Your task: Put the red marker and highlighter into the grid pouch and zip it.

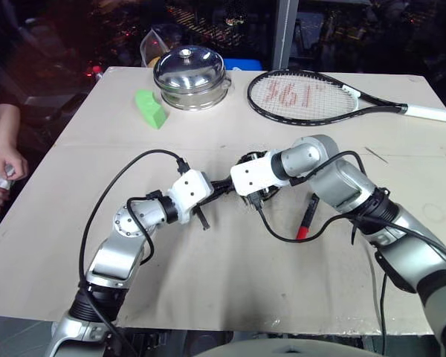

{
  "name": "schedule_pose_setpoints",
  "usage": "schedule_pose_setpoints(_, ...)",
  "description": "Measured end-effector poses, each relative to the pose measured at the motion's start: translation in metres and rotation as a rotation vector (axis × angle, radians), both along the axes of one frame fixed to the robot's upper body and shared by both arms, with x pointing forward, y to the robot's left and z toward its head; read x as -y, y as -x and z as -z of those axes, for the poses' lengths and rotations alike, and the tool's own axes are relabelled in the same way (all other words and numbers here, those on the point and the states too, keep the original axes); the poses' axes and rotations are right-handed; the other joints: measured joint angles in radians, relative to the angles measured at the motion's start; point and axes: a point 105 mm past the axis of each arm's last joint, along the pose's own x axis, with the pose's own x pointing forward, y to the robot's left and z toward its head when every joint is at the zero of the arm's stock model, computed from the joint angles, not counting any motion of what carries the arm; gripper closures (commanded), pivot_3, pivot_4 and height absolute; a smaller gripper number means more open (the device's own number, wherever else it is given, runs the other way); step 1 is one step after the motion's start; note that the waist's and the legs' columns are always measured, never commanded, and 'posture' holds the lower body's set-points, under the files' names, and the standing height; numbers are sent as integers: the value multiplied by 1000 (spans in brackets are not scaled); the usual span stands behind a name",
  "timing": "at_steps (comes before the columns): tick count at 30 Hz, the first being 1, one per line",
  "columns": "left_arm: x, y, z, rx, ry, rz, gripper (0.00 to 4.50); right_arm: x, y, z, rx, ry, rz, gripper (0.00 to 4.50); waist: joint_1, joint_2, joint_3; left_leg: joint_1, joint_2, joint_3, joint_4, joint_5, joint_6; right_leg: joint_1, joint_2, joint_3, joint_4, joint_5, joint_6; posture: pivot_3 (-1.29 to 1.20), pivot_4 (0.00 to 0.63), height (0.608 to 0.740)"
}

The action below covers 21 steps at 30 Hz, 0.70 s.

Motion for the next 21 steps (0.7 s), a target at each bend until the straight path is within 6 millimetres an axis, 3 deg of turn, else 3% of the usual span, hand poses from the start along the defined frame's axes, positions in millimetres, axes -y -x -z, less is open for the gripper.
schedule_pose_setpoints(4, -3, 1, -1, -20, 30, -13, 4500, 33, 1, -18, -76, -113, 76, 650, 2, 0, 0, 0, -1, 0, 0, 0, 0, 1, -2, 0, 0, 0, 0, 0, 150, 740)
schedule_pose_setpoints(7, -9, 0, -2, -49, 69, -36, 4500, 59, 14, -53, -231, -293, 168, 650, -3, 0, 0, 1, 0, -2, 0, -1, 1, 1, -2, 0, 0, 0, 0, 0, 150, 740)
schedule_pose_setpoints(9, -8, 0, -3, -73, 99, -31, 4500, 77, 34, -66, -313, -354, 182, 650, -1, 0, 0, 1, 0, -4, 0, -2, 4, 2, -2, 0, 0, 0, 0, 0, 150, 740)
schedule_pose_setpoints(10, -8, 0, -3, -83, 111, -25, 4500, 93, 44, -63, -334, -350, 206, 650, 5, -1, 0, 1, 0, -7, 0, -2, 4, 4, -3, -2, -1, -1, -2, 0, 150, 740)
schedule_pose_setpoints(13, -17, -3, -5, -93, 111, -39, 4500, 128, 59, -23, -399, -252, 308, 650, 4, -2, -1, 2, -1, -7, 0, -3, 4, 5, -4, -1, -2, -2, -2, 0, 150, 740)
schedule_pose_setpoints(17, -18, -5, -6, -103, 94, -13, 4500, 138, 56, 6, -357, -126, 286, 650, -10, -2, 0, 7, -4, -7, 0, -2, 4, 6, -1, 2, -1, -4, 3, 0, 150, 740)
schedule_pose_setpoints(21, -19, -5, -5, -104, 75, 3, 4500, 142, 30, 30, -306, -17, 221, 650, -13, -4, 2, 11, -5, -6, -2, -2, 3, 7, 2, 6, 0, -4, 3, 0, 150, 740)
